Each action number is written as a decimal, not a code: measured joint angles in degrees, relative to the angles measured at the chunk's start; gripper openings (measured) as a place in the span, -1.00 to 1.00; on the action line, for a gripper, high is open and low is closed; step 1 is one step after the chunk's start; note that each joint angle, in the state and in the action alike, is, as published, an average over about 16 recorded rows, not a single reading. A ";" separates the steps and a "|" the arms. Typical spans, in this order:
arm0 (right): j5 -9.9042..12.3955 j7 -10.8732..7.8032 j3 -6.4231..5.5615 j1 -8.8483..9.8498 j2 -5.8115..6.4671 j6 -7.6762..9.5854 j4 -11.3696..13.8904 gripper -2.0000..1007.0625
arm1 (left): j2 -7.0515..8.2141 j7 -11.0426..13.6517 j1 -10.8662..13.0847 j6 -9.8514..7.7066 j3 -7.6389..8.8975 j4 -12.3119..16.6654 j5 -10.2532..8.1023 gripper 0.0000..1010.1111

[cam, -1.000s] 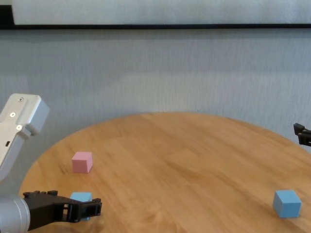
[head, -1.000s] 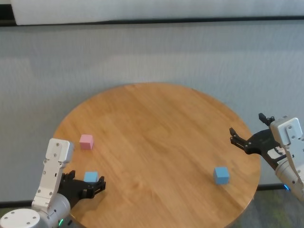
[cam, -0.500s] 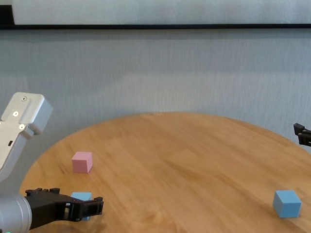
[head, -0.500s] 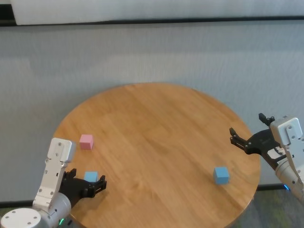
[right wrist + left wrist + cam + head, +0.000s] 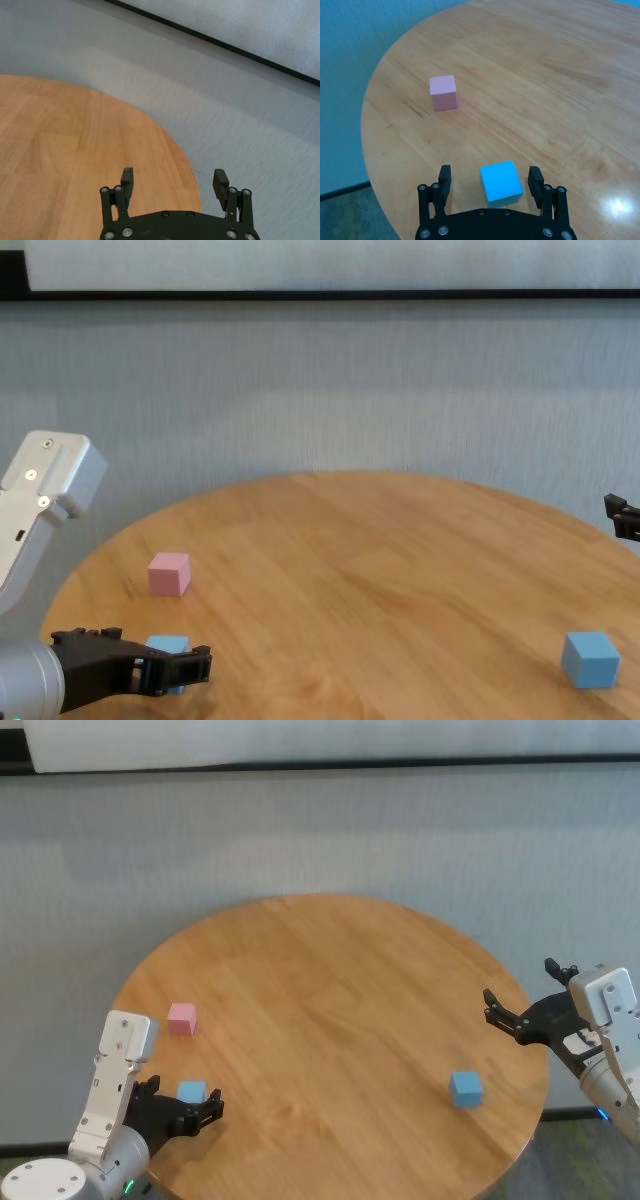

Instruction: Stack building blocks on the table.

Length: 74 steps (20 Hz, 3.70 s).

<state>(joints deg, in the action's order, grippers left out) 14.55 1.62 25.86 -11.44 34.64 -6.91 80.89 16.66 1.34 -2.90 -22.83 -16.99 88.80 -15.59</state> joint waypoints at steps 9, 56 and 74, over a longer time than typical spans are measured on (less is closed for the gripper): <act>0.00 0.00 0.00 0.00 0.00 0.00 0.00 1.00 | -0.01 -0.14 0.04 -0.02 0.04 0.02 -0.18 0.78; 0.00 0.00 0.00 0.00 0.00 0.00 0.00 1.00 | 1.12 13.61 -8.42 4.41 -6.57 -1.68 5.88 -0.20; 0.00 0.00 0.00 0.00 0.00 0.00 0.00 1.00 | -3.83 20.48 -17.75 4.83 -12.40 -12.54 10.43 -0.20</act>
<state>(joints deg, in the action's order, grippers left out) 14.55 1.62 25.86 -11.44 34.64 -6.91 80.89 12.83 21.83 -20.66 -18.00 -29.39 76.26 -5.16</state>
